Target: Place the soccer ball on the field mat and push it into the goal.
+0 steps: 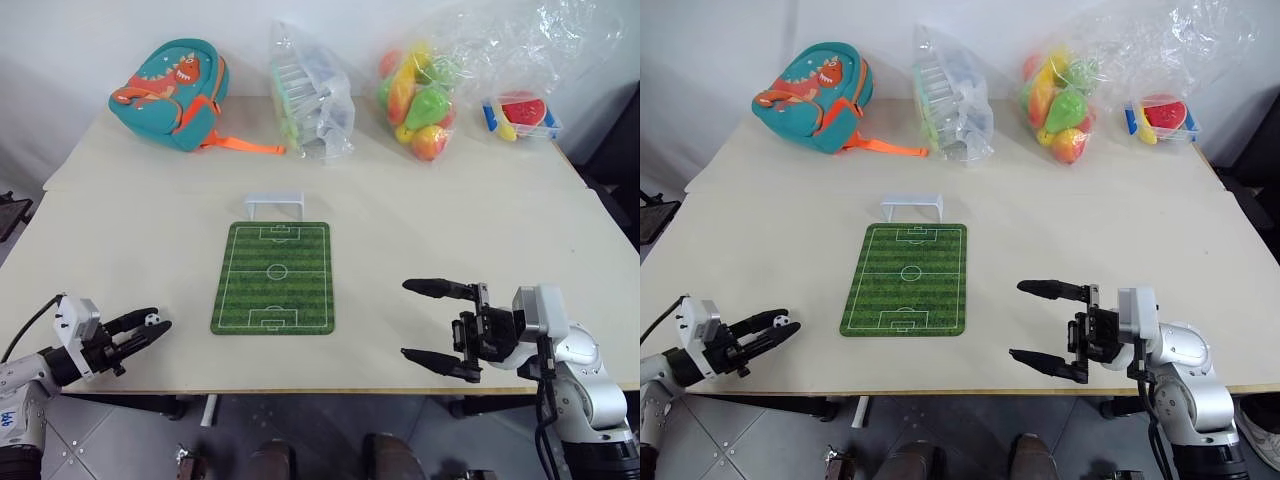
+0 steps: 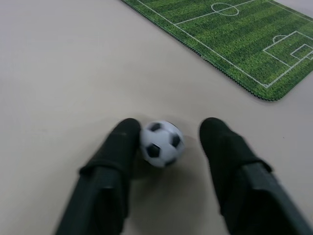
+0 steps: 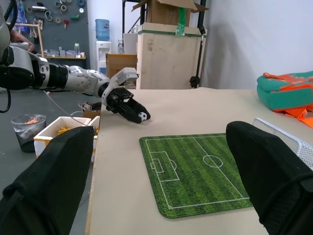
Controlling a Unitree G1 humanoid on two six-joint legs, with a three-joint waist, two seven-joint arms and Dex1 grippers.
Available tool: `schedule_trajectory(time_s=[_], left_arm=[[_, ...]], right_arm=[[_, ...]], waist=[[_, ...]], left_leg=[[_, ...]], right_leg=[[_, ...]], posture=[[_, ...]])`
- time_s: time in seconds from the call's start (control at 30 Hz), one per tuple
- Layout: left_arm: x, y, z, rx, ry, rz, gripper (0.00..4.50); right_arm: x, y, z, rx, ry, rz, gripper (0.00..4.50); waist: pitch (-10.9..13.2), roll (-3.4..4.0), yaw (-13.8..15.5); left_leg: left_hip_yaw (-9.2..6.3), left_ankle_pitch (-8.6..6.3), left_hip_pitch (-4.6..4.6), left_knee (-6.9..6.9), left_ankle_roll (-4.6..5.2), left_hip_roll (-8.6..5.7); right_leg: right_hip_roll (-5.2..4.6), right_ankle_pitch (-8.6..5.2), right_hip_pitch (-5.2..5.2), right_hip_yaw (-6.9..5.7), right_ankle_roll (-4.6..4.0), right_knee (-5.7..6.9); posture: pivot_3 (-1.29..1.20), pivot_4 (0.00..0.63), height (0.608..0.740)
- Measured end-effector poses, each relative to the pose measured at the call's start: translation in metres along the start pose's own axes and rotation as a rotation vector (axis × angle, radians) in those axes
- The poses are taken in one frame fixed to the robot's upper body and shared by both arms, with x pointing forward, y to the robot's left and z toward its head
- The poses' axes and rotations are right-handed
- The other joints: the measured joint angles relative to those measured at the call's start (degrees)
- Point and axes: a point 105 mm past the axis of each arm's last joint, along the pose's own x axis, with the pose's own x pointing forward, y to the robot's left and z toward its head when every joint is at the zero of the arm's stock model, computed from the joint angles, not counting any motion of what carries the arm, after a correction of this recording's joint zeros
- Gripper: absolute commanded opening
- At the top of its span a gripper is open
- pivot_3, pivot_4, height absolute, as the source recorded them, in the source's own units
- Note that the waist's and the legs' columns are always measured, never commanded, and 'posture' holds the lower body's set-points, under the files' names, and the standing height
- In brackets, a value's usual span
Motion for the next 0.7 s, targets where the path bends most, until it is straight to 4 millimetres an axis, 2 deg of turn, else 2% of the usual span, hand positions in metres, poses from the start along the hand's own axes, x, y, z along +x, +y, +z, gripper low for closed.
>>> schedule_trajectory(time_s=[0.03,0.17,0.43,0.6,0.7], left_arm=[[0.001,0.0,0.0,0.002,-0.001,-0.001,0.88],[0.004,-0.003,0.005,0.017,-0.017,-0.016,0.87],[0.018,-0.025,0.039,0.096,-0.076,-0.164,0.87],[0.057,-0.054,0.084,0.217,-0.132,-0.393,0.87],[0.088,-0.077,0.087,0.277,-0.086,-0.567,0.87]], right_arm=[[0.0,0.0,0.0,-0.001,0.0,0.0,4.5],[-0.002,0.002,-0.003,0.007,0.012,-0.006,4.5],[-0.012,-0.001,-0.001,-0.02,0.046,-0.044,4.5],[-0.025,-0.003,-0.004,-0.015,0.085,-0.098,4.5],[-0.032,0.0,-0.006,-0.008,0.13,-0.105,4.5]], waist=[[0.0,0.0,0.0],[0.0,0.0,-0.02],[0.0,0.0,0.01],[0.0,0.02,1.24],[0.0,0.08,1.46]], left_leg=[[0.0,0.0,0.0,0.0,0.0,0.0],[0.0,0.0,-0.01,-0.02,0.0,0.01],[-0.01,0.0,-0.02,-0.01,0.0,0.01],[-0.02,0.01,-0.02,0.09,-0.01,-0.04],[0.01,0.03,-0.03,0.08,0.03,-0.12]], right_leg=[[0.0,0.0,0.0,0.0,0.0,0.0],[0.0,0.0,0.0,0.0,0.0,-0.02],[-0.01,0.0,0.0,0.01,0.0,-0.04],[-0.01,0.0,0.02,0.01,0.0,-0.07],[-0.01,0.03,0.03,0.03,0.05,-0.01]], posture=[[0.0,0.15,0.74],[0.0,0.15,0.74],[0.0,0.15,0.74],[0.0,0.15,0.74],[0.0,0.15,0.74]])
